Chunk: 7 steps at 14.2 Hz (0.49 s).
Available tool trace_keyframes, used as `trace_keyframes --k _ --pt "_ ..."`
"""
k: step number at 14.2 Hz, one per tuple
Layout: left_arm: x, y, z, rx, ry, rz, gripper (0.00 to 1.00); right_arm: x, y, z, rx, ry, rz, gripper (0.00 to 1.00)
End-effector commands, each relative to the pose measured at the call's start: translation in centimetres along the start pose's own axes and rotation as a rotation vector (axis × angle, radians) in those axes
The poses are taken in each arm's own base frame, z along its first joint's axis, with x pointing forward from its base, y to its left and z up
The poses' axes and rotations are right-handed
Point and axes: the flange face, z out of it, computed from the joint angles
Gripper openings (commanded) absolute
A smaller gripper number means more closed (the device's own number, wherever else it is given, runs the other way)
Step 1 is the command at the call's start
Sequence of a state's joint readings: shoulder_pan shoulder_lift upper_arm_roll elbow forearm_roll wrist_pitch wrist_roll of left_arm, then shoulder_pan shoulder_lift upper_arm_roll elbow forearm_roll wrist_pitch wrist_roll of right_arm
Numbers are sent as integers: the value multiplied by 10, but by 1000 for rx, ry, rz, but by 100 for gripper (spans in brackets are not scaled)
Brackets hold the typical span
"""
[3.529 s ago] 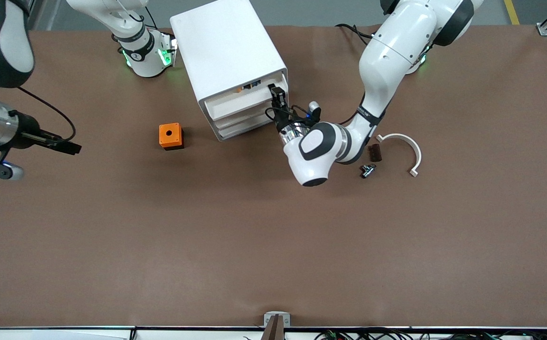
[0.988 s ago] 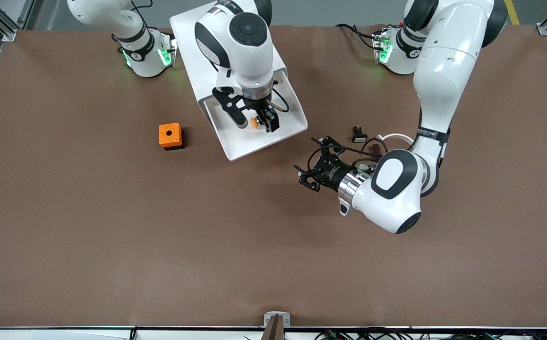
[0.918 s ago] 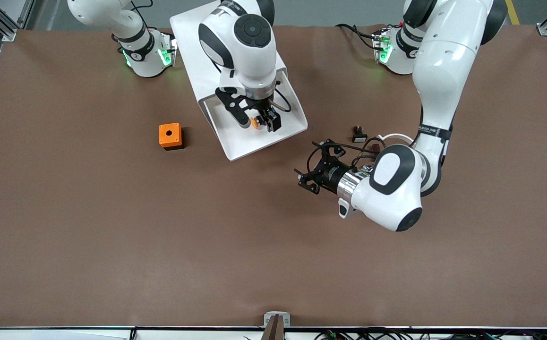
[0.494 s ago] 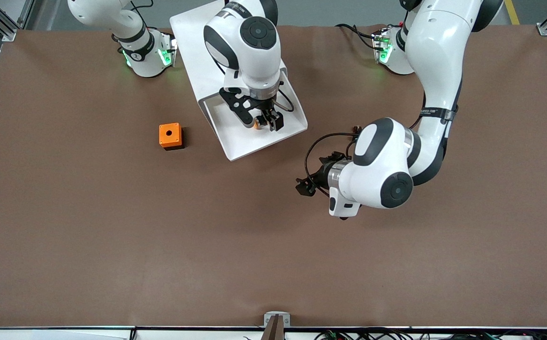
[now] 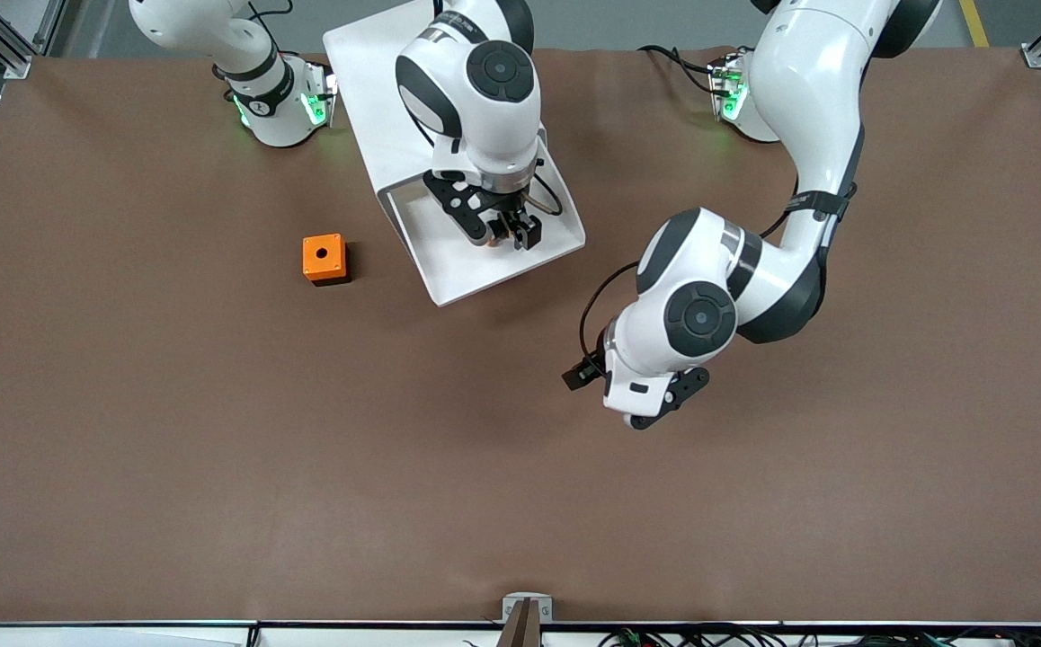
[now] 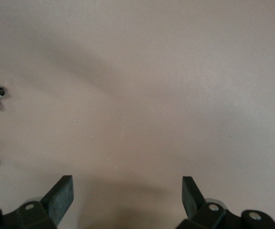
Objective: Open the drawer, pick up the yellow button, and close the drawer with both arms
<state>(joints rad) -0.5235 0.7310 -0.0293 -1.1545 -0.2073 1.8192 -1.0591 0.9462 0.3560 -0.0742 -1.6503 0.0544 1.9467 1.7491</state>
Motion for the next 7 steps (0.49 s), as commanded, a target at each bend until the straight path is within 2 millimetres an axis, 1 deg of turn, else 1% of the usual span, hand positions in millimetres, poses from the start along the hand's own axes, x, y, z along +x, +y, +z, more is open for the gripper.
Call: trace_keyframes --k 1,2,3,4,5,7 --pt "-13 1 2 18 36 22 100 -6 -1 -5 0 -71 24 43" --pt "-25 6 2 20 36 42 100 -7 -2 -6 -3 -95 34 28" --pt "-32 8 0 20 37 51 100 -6 -2 -10 3 -99 36 15" --pt "-39 10 4 31 41 65 100 -8 -2 -11 4 -100 31 2" --pt "-48 13 7 50 67 90 100 -7 -3 -14 9 -98 30 0" --pt "-45 12 6 77 130 114 100 4 -5 -19 14 -95 -16 0"
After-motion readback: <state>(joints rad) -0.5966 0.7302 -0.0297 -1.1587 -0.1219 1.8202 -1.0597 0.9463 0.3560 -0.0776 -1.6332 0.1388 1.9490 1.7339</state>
